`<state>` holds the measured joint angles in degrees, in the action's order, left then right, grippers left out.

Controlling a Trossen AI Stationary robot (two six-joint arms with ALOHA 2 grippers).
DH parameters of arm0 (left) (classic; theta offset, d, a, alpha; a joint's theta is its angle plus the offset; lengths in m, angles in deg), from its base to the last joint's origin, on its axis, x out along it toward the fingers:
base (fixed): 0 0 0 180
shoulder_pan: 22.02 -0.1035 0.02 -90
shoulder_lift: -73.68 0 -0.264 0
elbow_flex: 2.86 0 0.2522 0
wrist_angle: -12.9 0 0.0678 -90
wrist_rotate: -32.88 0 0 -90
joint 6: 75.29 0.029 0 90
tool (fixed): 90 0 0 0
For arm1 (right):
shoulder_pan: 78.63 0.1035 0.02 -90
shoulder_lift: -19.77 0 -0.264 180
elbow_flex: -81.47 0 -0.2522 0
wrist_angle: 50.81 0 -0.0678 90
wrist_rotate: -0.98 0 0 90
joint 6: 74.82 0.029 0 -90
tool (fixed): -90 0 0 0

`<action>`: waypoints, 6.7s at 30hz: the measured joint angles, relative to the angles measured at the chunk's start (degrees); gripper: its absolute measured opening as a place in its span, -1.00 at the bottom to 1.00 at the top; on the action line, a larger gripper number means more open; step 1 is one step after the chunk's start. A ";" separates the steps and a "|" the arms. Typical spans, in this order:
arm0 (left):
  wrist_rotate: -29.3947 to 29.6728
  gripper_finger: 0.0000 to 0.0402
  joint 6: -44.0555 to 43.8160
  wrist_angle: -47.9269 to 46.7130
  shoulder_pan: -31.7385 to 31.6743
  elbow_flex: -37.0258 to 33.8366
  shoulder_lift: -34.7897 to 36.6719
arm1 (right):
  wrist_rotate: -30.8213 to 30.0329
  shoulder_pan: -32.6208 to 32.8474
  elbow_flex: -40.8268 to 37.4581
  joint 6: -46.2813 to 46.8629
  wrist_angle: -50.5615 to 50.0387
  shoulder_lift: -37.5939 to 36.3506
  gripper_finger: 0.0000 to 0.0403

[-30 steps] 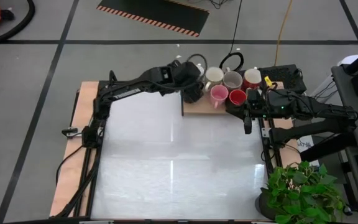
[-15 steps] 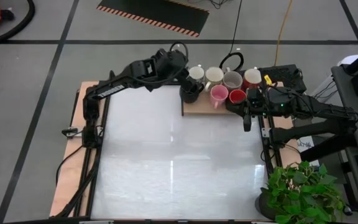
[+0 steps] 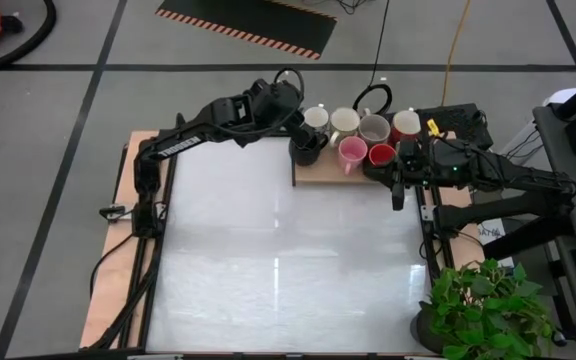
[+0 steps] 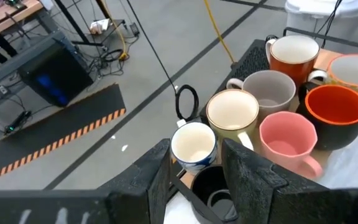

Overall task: Place coffee mugs
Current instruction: Put the black mug on the shelf, then return to Home Position

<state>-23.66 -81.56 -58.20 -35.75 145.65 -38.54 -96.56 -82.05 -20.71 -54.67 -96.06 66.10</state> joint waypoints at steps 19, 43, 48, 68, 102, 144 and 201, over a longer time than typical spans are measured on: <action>-3.87 -0.42 2.66 -27.30 -6.27 -9.68 1.61 | 19.32 -6.94 8.06 5.15 17.50 30.75 -1.00; -41.50 -0.58 11.57 29.24 -24.59 -40.25 3.21 | 18.43 -39.14 42.34 -0.50 -4.93 55.94 -1.00; -40.93 -0.58 9.14 30.39 -24.63 -46.37 3.21 | 20.44 -41.31 42.36 -0.16 -5.95 58.74 -1.00; -48.00 -0.58 5.70 45.08 -21.20 -59.41 3.18 | 16.65 -38.03 42.38 -6.74 -13.19 62.47 -1.00; -50.10 -0.58 1.95 37.87 -16.41 -60.72 7.66 | 16.56 -36.85 41.93 -15.52 -13.53 67.11 -1.00; -41.70 -0.58 -0.06 21.09 -15.50 -59.07 13.98 | 15.92 -32.46 41.31 -21.83 -12.15 59.76 -1.00; -52.69 -0.99 20.60 15.96 -11.67 -59.12 51.96 | 18.84 -11.52 -29.36 -32.01 56.85 6.89 -1.00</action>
<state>-76.36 -60.96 -42.23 -47.43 86.53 13.43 -77.72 -93.57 -50.07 -86.68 -39.21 72.98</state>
